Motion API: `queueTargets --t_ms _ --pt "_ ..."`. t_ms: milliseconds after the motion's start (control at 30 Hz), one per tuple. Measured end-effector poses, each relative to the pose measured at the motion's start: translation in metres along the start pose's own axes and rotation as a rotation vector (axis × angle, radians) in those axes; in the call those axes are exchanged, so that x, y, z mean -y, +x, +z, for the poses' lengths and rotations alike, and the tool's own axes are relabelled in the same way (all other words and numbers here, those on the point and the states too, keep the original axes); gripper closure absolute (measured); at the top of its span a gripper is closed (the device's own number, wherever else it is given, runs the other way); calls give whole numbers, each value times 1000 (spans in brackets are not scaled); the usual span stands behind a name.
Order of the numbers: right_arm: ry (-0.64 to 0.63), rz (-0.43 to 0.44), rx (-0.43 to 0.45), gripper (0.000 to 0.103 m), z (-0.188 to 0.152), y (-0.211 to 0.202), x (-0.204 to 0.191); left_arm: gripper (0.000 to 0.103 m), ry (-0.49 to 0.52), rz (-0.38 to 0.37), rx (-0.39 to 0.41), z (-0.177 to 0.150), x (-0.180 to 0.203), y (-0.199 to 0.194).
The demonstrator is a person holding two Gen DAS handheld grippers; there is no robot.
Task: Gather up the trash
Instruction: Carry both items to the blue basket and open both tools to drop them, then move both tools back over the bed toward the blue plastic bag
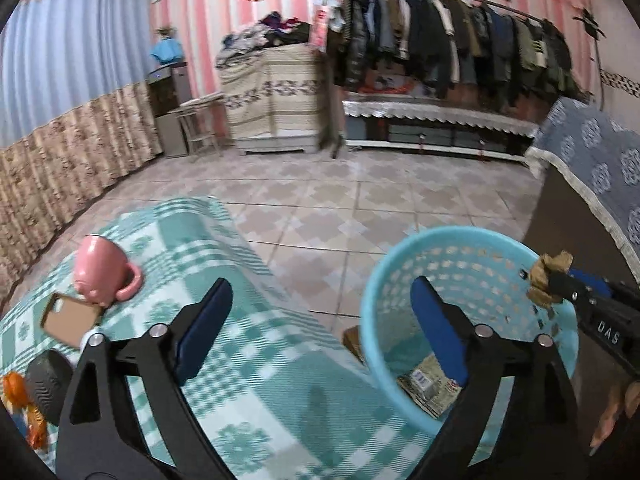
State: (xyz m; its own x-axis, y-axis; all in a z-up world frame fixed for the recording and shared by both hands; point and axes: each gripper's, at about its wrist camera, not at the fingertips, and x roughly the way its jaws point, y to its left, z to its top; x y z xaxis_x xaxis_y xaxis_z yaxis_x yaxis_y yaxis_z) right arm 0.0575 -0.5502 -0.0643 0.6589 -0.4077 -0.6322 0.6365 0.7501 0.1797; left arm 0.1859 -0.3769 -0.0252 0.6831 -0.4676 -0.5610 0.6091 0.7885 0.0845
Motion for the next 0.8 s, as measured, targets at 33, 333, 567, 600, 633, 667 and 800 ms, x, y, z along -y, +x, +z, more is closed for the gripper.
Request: queueTargets --t_ms 33,333,567,600,633,667,800 --pt "-6 6 2 72 0 1 -4 11 -9 9 7 1 -4 -3" --pt "-35 -23 50 29 3 -10 -15 6 -52 69 63 2 -25 -36" --pt "-78 -24 99 17 6 -27 -31 5 -60 106 105 -6 -39 -75" --pt "-95 -21 106 17 5 -31 -36 5 -64 109 107 -8 -43 -82" --pt "-104 -16 109 17 5 -33 -39 5 -67 112 106 -10 -47 -88" --pt "-112 -8 112 17 4 -36 -43 5 -72 115 105 -13 -51 -94" --pt "-141 27 128 16 -2 -48 -59 5 -109 146 123 -22 -74 -123"
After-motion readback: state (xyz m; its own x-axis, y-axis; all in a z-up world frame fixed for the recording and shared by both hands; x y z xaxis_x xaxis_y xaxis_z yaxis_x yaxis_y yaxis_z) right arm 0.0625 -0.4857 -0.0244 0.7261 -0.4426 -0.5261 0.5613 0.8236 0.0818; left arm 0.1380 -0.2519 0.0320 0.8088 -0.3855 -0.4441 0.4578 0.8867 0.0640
